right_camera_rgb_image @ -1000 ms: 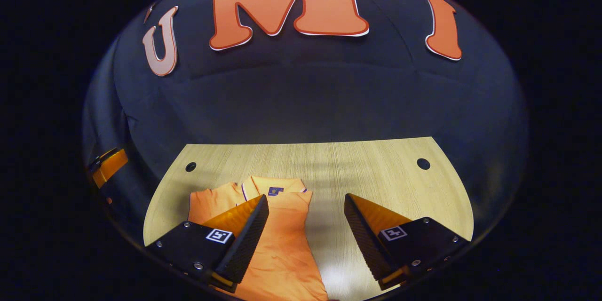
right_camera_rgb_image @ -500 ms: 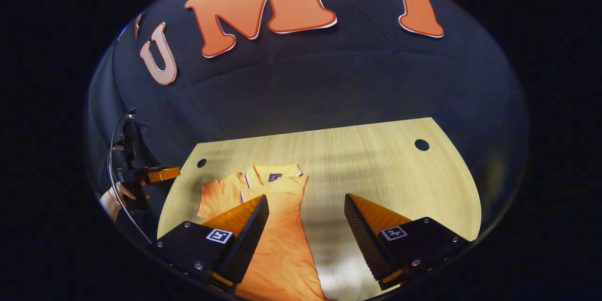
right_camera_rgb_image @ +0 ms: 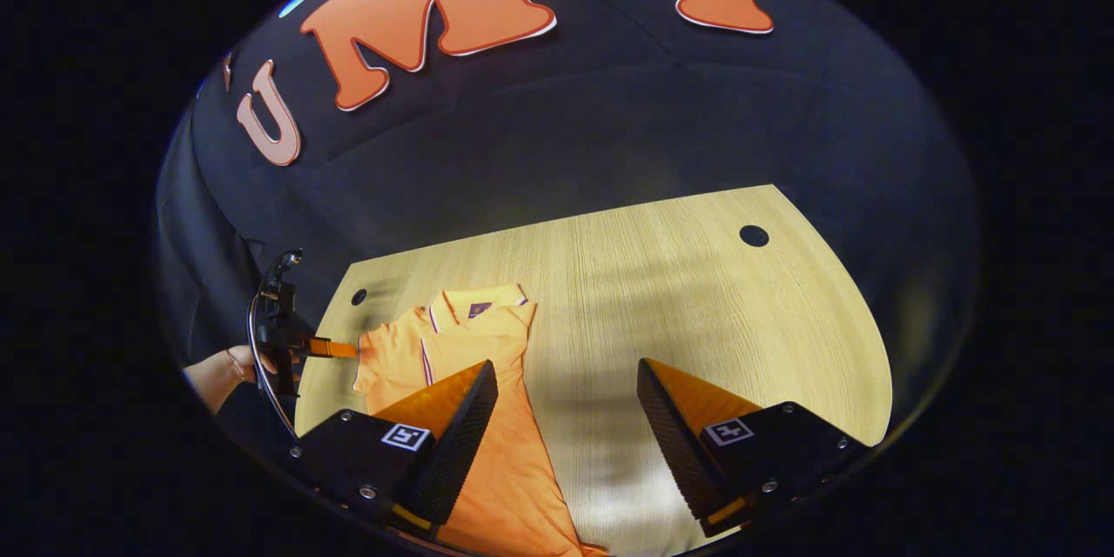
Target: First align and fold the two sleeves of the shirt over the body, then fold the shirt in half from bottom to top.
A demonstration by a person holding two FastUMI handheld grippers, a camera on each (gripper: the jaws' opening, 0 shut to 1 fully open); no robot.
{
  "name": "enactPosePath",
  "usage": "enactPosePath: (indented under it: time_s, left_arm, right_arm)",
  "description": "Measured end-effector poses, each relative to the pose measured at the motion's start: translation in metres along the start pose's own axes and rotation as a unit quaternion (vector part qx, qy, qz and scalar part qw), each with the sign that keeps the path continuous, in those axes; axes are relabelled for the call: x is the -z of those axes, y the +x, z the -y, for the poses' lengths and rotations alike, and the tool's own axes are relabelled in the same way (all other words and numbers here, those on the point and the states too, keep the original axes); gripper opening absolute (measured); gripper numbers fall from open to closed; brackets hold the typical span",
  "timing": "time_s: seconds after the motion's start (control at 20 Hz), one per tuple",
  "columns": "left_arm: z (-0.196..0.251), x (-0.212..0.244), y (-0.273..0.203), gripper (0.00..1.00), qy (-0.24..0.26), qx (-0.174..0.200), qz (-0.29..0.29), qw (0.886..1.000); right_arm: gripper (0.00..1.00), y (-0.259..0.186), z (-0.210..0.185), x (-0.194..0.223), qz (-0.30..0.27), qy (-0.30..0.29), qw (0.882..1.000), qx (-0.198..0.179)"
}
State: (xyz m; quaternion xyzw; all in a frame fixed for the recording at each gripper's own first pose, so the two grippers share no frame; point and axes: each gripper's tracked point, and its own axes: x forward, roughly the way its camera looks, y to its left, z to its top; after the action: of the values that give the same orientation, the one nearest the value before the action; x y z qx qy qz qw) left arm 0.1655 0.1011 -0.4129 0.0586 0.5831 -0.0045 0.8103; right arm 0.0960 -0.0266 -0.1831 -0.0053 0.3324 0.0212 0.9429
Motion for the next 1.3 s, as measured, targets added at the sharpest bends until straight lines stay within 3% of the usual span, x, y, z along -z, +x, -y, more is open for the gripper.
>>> enactPosePath:
  time_s: [0.2, 0.55, 0.65, 0.75, 0.8, 0.85, 0.9, 1.05, 1.3]
  left_arm:
    - [-0.003, 0.019, 0.014, 0.99, -0.011, -0.014, -0.043, 0.999]
    - [0.008, 0.017, 0.018, 0.96, 0.010, -0.012, -0.050, 0.999]
    - [0.011, 0.016, 0.020, 0.86, 0.009, -0.010, -0.047, 0.999]
    - [0.014, 0.014, 0.020, 0.62, 0.006, -0.006, -0.040, 0.999]
    - [0.016, 0.012, 0.021, 0.43, 0.001, -0.004, -0.037, 0.999]
    - [0.019, 0.011, 0.021, 0.33, -0.008, -0.001, -0.033, 0.999]
    - [0.018, 0.012, 0.019, 0.12, -0.016, -0.005, -0.033, 0.999]
    - [0.021, 0.010, 0.019, 0.01, -0.008, 0.002, -0.024, 1.000]
    - [0.030, -0.004, -0.001, 0.01, 0.014, 0.005, 0.001, 1.000]
  right_arm:
    - [0.99, -0.001, 0.001, 0.001, -0.002, 0.003, 1.000, -0.005]
    - [0.99, 0.004, -0.007, 0.005, -0.011, 0.007, 1.000, -0.014]
    - [0.99, 0.004, -0.011, 0.005, -0.013, 0.014, 1.000, -0.018]
    - [0.98, 0.002, -0.014, 0.006, -0.014, 0.018, 1.000, -0.021]
    - [0.98, 0.001, -0.014, 0.007, -0.015, 0.018, 1.000, -0.020]
    - [0.98, 0.001, -0.015, 0.008, -0.017, 0.018, 1.000, -0.017]
    - [0.98, 0.000, -0.015, 0.009, -0.018, 0.018, 1.000, -0.015]
    - [0.98, -0.002, -0.017, 0.010, -0.016, 0.016, 1.000, -0.010]
    - [0.98, -0.009, -0.017, 0.006, -0.003, 0.018, 1.000, -0.001]
